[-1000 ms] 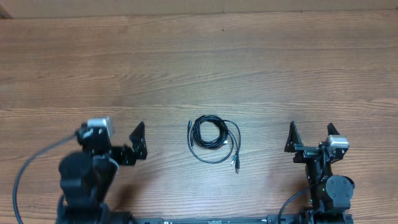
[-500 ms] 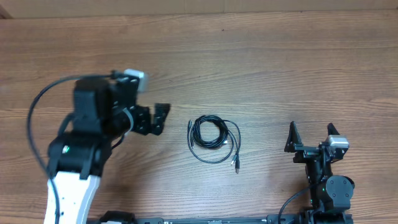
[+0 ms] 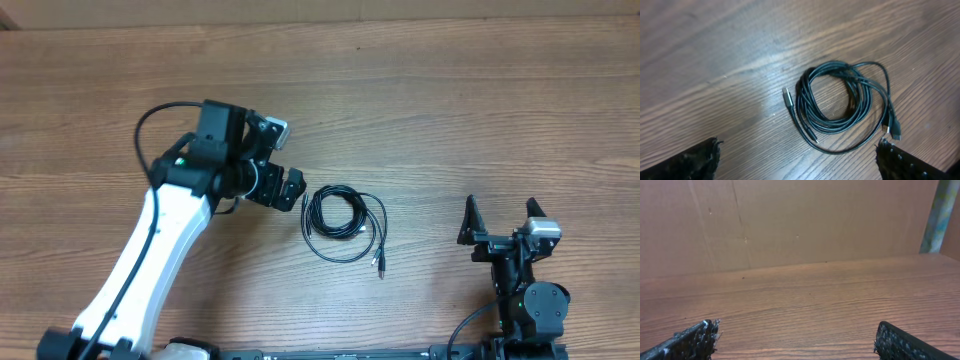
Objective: Untangle cables
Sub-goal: 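Move the left gripper forward over the coiled black cables, then lower the left gripper and close it on the cable coil, then lift the cable coil with the left gripper and pull it left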
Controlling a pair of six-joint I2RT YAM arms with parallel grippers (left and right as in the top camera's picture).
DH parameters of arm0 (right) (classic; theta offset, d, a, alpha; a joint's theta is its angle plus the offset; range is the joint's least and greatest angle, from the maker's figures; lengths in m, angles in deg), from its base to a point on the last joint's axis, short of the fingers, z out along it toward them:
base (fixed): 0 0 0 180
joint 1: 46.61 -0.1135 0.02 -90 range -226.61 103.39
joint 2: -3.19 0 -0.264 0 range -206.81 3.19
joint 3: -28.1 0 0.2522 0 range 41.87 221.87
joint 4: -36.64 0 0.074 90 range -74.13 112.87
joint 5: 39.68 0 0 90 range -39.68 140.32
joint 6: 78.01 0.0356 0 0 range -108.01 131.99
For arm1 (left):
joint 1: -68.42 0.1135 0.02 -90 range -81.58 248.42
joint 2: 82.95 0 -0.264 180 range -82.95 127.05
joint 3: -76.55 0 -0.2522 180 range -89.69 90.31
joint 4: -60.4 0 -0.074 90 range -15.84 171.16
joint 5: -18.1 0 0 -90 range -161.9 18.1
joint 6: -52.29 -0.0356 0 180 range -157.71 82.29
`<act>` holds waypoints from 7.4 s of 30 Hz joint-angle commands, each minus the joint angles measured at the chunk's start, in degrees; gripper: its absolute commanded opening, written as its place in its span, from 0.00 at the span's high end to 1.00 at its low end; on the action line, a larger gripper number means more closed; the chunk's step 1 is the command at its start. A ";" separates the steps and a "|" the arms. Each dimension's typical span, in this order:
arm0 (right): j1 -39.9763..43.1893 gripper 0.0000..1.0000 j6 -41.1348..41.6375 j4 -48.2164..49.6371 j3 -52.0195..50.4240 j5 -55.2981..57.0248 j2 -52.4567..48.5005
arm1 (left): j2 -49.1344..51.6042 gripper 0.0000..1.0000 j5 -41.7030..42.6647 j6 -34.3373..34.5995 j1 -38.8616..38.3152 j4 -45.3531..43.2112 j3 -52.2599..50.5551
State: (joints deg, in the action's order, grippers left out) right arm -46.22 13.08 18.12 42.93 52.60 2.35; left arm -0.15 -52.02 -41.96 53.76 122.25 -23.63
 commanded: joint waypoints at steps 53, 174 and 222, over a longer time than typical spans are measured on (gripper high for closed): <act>0.07 0.00 -0.24 0.20 -0.61 -0.24 0.68 | 15.93 0.39 -18.80 33.42 -16.87 -12.20 1.05; 0.07 0.00 -0.24 0.20 -0.61 -0.24 0.68 | 25.77 0.96 -23.28 23.32 -13.97 9.94 24.61; 0.07 0.00 -0.26 0.20 -0.61 -0.24 0.68 | 9.31 0.96 -26.32 25.07 -7.72 17.66 25.92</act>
State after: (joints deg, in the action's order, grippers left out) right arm -46.22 13.08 18.12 42.93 52.25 2.35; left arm 10.80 -77.79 -17.28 45.70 140.46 1.11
